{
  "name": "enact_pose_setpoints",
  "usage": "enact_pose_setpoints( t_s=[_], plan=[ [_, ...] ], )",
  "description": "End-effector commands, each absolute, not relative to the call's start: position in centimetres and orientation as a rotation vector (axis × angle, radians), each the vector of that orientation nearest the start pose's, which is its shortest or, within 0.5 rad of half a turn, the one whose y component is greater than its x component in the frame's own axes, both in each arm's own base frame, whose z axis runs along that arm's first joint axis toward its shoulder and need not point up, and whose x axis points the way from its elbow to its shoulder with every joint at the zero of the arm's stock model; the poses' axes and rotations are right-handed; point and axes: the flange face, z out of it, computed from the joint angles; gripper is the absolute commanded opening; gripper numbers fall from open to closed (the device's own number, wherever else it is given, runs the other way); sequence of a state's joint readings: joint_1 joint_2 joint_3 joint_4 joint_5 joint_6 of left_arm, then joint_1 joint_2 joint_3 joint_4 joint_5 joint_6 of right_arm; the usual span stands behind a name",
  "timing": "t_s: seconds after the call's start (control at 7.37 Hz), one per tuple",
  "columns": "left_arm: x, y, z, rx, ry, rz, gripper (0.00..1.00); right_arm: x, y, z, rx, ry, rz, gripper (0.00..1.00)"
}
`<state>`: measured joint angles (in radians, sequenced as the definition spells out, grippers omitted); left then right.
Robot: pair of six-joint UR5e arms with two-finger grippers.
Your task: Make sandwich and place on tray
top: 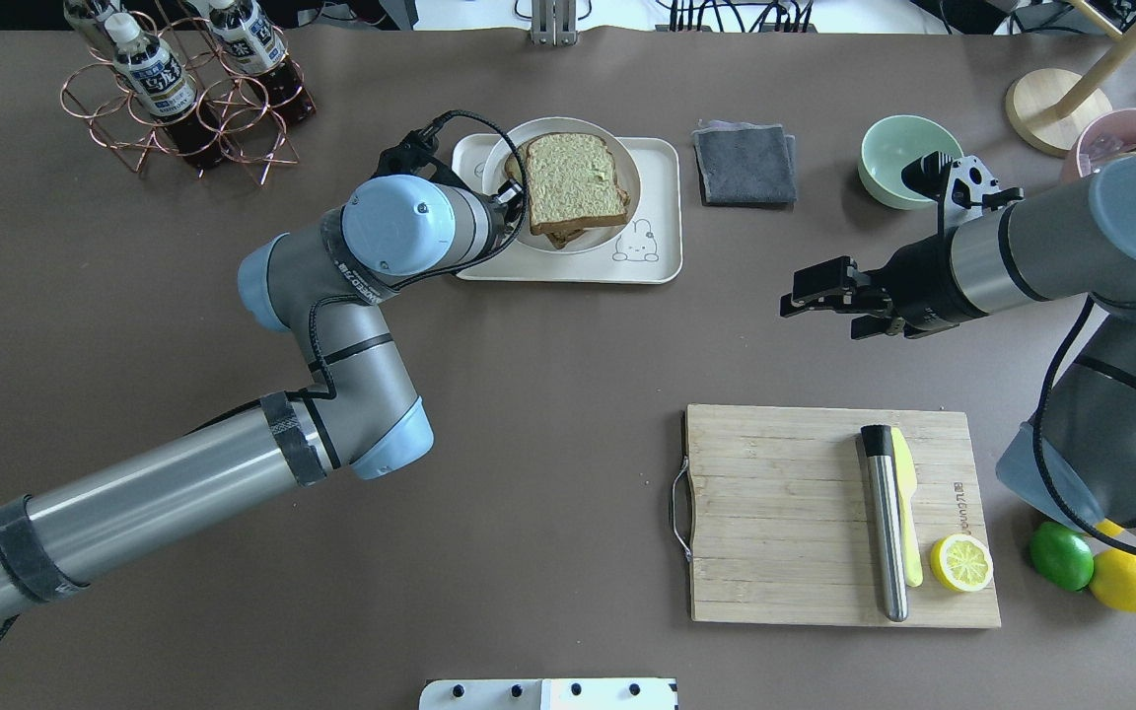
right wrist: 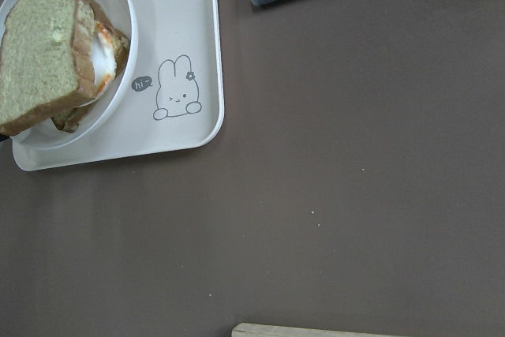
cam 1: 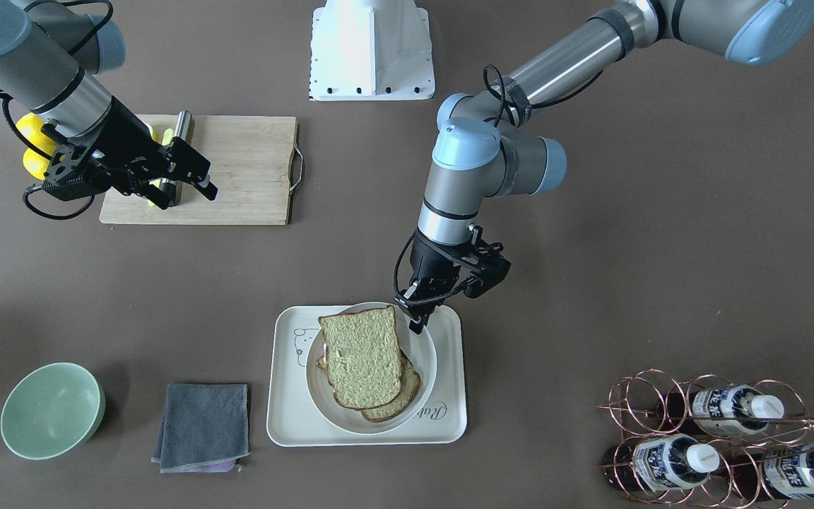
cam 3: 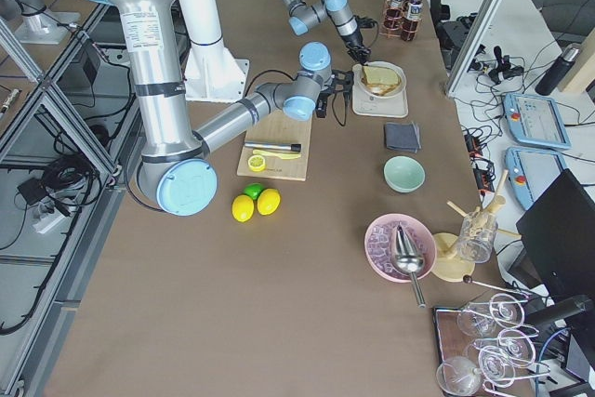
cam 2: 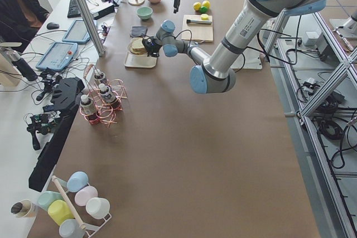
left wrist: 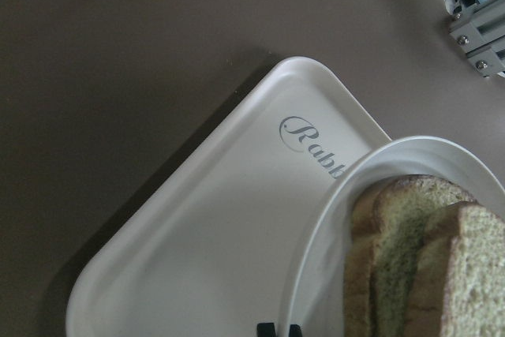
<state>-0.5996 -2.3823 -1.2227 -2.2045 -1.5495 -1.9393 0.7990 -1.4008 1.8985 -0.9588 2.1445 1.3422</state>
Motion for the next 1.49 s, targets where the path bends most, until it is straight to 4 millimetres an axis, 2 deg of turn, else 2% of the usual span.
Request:
enact_pose_setpoints(
  t_s=[0.0,0.27,0.54,0.81,0.95,1.09,1.22,1.36],
  plan=[
    [58.6,-56.6,24.9,0.153,1.120,-0.878,0.00,-31.8,-44.1,34.2,0.083,-1.184,0.185,0.99],
    [58.9,-56.3,24.7,0.170,1.117,-0.836,0.00,-31.7,-44.3,34.3,0.083,-1.183,0.188,0.99],
    [59.3,-55.6,25.2,0.199,1.101,-0.774,0.98,-31.5,-44.4,34.3,0.085,-1.181,0.193,0.99],
    [58.5,-56.3,24.9,0.210,1.106,-0.775,0.98,-31.1,-44.7,34.3,0.090,-1.180,0.202,0.99],
    [56.3,-56.6,23.5,0.264,1.125,-0.717,0.98,-31.1,-44.9,34.0,0.096,-1.184,0.202,0.99],
    [51.6,-57.1,23.8,0.338,1.131,-0.673,0.98,-30.6,-45.0,33.7,0.107,-1.190,0.206,1.00],
    [48.7,-57.4,25.2,0.323,1.131,-0.625,0.98,-29.7,-45.6,33.7,0.130,-1.191,0.207,1.00],
    [46.8,-57.6,26.1,0.298,1.138,-0.612,0.98,-28.9,-46.1,33.9,0.160,-1.185,0.189,1.00]
  ],
)
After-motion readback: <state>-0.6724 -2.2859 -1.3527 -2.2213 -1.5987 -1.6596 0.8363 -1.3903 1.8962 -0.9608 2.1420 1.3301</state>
